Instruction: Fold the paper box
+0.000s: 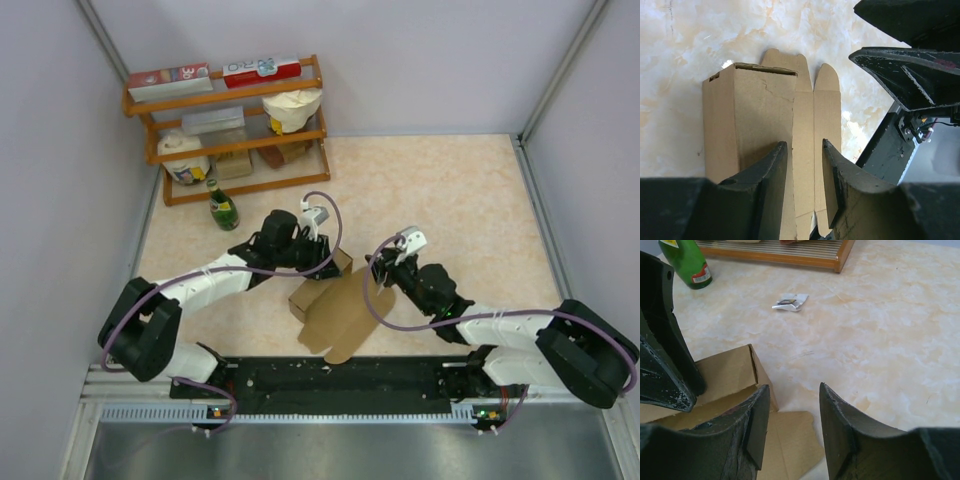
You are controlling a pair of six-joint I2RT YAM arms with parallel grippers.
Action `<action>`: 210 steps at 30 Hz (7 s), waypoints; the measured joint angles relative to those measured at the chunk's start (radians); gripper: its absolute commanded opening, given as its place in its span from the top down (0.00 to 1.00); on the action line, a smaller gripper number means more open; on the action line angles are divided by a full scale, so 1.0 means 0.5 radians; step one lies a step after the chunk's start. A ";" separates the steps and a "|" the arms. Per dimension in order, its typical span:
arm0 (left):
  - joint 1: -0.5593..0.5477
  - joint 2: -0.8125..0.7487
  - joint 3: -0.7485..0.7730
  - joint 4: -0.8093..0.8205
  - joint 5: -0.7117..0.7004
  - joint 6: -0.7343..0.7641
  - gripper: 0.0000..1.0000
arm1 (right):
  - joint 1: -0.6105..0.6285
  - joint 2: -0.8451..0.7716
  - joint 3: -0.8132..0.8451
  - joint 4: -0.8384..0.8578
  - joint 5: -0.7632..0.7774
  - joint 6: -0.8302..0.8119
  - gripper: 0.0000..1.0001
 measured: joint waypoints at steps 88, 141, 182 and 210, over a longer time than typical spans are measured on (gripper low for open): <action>-0.716 0.464 0.757 -1.101 -1.986 0.899 0.66 | 0.000 -1.189 0.012 -1.324 0.491 0.337 0.27; -0.199 0.566 0.358 -0.232 -0.697 0.165 0.73 | 0.000 -1.354 0.412 -2.167 0.465 0.552 0.12; -0.134 0.631 0.337 -0.151 -0.588 0.126 0.74 | -0.234 -1.120 0.412 -2.045 -0.005 0.679 0.13; -0.110 0.665 0.317 -0.068 -0.542 0.069 0.73 | -0.251 -1.275 0.507 -2.731 0.077 1.526 0.28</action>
